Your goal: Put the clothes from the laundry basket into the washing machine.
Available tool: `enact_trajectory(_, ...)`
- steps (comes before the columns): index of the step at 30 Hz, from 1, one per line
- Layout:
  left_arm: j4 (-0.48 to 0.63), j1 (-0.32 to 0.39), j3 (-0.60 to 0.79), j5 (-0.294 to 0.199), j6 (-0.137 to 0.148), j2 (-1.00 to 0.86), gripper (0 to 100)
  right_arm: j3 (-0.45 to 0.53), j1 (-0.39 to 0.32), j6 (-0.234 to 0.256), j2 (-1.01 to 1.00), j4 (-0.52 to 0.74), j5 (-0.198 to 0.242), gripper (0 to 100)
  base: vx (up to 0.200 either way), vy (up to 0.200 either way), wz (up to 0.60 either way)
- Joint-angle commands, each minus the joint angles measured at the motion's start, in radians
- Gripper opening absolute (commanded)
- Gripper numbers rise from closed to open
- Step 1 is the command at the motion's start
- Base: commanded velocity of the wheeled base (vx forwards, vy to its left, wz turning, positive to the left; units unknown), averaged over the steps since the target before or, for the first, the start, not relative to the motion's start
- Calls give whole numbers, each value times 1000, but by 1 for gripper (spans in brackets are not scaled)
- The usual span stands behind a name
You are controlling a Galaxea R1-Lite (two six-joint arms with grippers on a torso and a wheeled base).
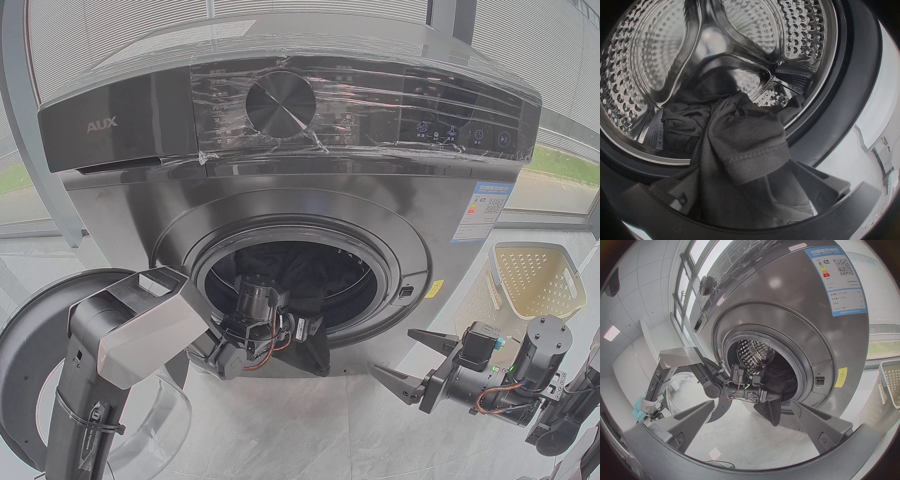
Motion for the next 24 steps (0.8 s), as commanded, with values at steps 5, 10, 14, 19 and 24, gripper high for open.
enact_trajectory(5,0,2,-8,1,-1,25,0,-2,5,0,1,-3,1,100,0,0,0)
enact_trajectory(10,-13,2,-99,13,-20,28,0,-3,5,0,0,-3,2,100,0,0,0)
enact_trajectory(14,-53,8,-254,85,-72,66,0,-5,5,0,0,-3,2,100,0,0,0)
enact_trajectory(19,-105,36,-459,148,-74,158,0,-8,3,0,-3,-3,2,100,0,0,0)
enact_trajectory(24,-102,47,-507,165,-70,183,0,-8,-3,0,-3,-5,5,100,0,0,0)
